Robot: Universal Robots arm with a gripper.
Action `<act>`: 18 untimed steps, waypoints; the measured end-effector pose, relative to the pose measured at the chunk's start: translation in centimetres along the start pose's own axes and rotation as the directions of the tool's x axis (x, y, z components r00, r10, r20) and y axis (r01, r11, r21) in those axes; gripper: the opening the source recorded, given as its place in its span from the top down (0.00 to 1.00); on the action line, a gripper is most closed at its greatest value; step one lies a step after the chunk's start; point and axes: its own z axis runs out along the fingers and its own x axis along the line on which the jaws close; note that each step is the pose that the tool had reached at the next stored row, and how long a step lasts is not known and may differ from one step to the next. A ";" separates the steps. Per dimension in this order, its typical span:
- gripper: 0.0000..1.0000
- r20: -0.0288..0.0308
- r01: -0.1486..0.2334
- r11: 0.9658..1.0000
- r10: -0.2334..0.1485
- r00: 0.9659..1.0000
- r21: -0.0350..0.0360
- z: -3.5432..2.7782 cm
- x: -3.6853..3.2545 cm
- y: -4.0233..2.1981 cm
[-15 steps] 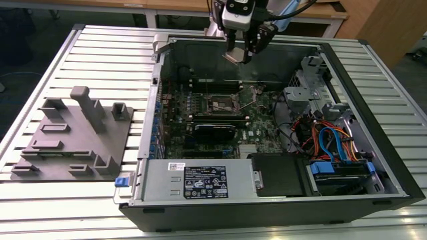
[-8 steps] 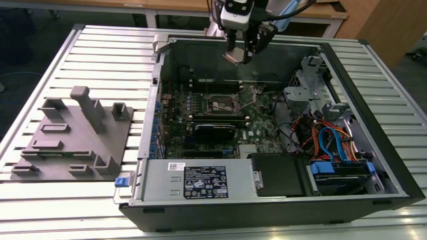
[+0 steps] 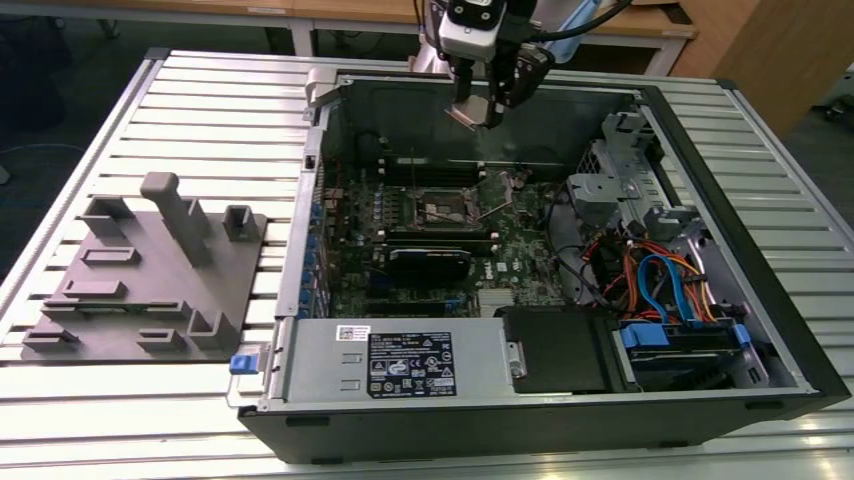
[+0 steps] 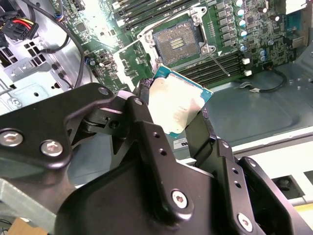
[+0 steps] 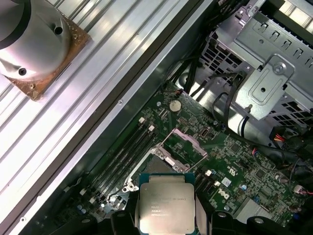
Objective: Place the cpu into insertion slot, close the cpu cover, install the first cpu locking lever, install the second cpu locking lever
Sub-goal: 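Place the cpu into insertion slot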
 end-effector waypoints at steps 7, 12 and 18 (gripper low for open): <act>0.46 0.000 -0.002 1.000 0.002 1.000 0.000 0.00 0.00 0.00; 0.46 0.000 -0.002 1.000 0.002 1.000 0.000 0.00 0.00 0.00; 0.46 0.001 -0.016 1.000 0.016 1.000 0.000 0.07 0.01 -0.02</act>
